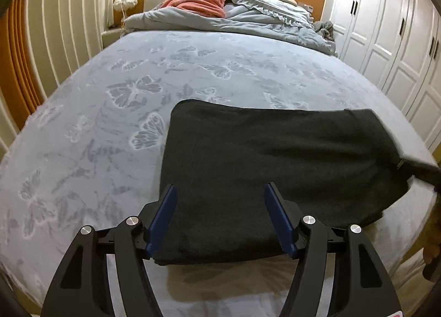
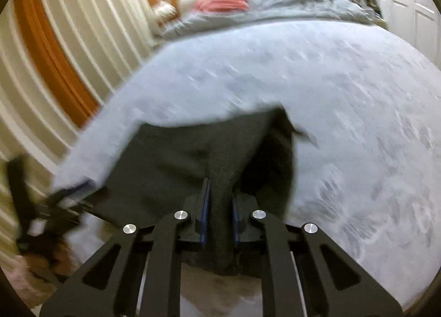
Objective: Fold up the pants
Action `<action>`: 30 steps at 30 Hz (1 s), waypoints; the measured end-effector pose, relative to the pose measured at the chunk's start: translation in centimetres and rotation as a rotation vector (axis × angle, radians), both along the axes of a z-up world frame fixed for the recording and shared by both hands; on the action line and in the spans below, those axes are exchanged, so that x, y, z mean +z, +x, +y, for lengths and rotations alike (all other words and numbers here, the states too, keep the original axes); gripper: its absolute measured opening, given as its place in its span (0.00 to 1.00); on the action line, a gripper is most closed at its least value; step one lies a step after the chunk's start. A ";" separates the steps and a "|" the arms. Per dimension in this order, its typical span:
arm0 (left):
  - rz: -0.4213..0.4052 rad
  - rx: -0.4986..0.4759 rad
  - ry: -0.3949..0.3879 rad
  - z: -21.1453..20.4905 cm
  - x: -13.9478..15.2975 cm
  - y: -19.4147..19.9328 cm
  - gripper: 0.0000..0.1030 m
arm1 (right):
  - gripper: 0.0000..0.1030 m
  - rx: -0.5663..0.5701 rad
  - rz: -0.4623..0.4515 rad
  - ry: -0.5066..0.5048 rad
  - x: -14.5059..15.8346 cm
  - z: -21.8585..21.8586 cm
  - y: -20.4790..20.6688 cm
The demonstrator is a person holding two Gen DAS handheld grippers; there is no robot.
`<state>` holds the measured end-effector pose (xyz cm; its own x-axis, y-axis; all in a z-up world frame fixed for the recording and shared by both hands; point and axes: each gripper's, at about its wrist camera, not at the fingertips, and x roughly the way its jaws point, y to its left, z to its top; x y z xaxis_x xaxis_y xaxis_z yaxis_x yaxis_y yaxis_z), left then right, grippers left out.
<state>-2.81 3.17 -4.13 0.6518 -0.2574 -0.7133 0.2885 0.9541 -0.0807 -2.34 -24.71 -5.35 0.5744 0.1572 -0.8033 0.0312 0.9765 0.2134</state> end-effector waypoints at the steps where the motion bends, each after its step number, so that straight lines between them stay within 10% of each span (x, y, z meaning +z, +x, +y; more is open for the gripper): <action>1: 0.001 0.000 0.009 -0.1 -0.1 0.0 0.61 | 0.18 -0.030 0.063 -0.027 -1.8 -0.5 0.3; 10: 0.006 -0.007 0.044 -1.6 -0.7 -0.2 0.61 | 0.23 -0.045 -0.214 -0.065 2.8 0.4 -4.2; 16: 0.010 -0.014 0.073 -2.8 -1.1 -0.2 0.61 | 0.22 0.006 0.003 -0.150 -1.3 3.9 0.8; 19: 0.025 -0.026 0.068 -2.9 -1.3 -0.3 0.61 | 0.21 0.005 -0.033 -0.110 -0.2 3.2 0.2; 20: 0.027 -0.035 0.051 -2.8 -1.2 -0.4 0.61 | 0.33 -0.021 -0.067 -0.069 0.8 2.2 -0.4; 21: 0.025 -0.042 0.035 -2.7 -1.0 -0.5 0.62 | 0.67 -0.062 -0.091 -0.047 1.4 1.2 -0.9; 23: 0.014 -0.057 0.001 -2.4 -0.6 -0.8 0.70 | 0.91 -0.138 -0.111 -0.018 1.8 -0.6 -1.9; 28: -0.040 -0.150 -0.051 -3.4 0.4 -2.4 0.78 | 0.85 -0.131 0.073 0.187 -2.0 -3.2 -0.5; 30: -0.060 -0.199 -0.055 -4.3 0.6 -3.0 0.79 | 0.37 -0.108 0.100 0.218 -2.6 -2.7 -0.1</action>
<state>-5.82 -1.12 -3.58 0.6252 -0.4232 -0.6558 0.4769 0.8723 -0.1082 -2.46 -27.45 -7.95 0.5164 0.2744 -0.8112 0.1647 0.8978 0.4085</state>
